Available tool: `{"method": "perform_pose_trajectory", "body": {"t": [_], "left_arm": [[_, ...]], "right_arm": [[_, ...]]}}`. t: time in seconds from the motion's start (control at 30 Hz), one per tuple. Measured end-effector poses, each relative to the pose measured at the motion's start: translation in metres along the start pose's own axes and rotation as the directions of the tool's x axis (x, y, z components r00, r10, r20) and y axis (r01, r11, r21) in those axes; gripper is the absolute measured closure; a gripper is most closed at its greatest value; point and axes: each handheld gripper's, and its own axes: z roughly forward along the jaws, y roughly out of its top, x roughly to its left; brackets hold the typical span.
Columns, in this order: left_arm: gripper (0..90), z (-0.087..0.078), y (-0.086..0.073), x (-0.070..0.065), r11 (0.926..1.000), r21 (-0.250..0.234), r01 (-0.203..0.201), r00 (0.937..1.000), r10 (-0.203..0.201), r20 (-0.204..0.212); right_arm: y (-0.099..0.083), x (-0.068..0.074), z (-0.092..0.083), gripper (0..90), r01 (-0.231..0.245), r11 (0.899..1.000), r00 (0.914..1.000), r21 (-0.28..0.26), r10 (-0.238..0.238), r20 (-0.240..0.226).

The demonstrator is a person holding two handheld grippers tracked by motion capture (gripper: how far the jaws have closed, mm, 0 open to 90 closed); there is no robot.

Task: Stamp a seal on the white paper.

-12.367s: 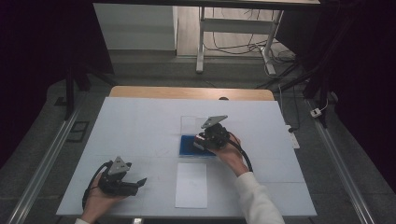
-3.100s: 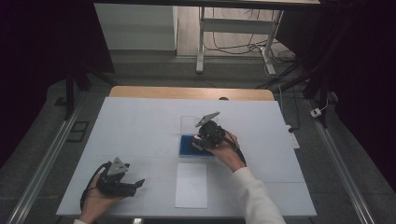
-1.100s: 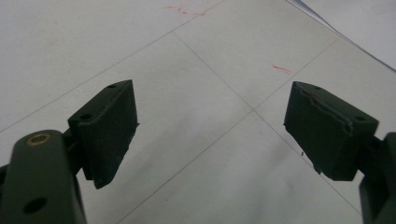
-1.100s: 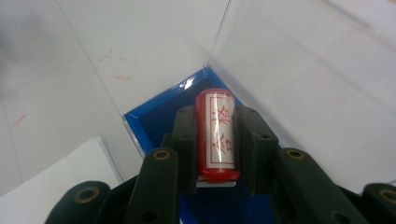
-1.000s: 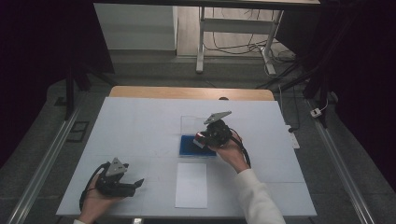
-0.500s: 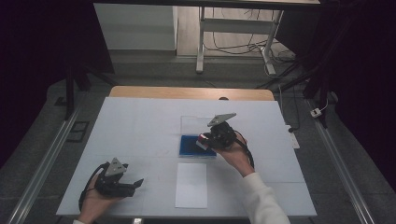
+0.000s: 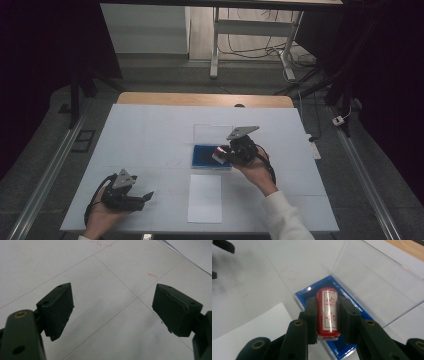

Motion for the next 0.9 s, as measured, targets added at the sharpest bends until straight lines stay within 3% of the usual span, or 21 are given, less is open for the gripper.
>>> {"method": "perform_pose_trajectory", "body": {"t": [0.3,0.5,0.9], "left_arm": [[17.8,-0.003,0.000,0.002,0.9997,-0.017,0.017,0.9998,-0.017,0.010],[17.8,-0.003,0.000,0.002,0.9997,-0.015,0.017,0.9998,-0.017,0.010],[17.8,0.000,0.000,0.001,0.9999,-0.007,0.009,0.9999,-0.009,0.008]], "right_arm": [[-0.005,0.013,-0.015,69.7,0.023,0.999,0.9996,-0.027,-0.023,-0.018],[-0.014,0.017,-0.021,69.7,0.012,0.999,0.9995,-0.042,-0.014,-0.029],[-0.029,0.029,-0.018,69.6,0.017,1.000,0.9976,-0.023,-0.018,-0.067]]}}
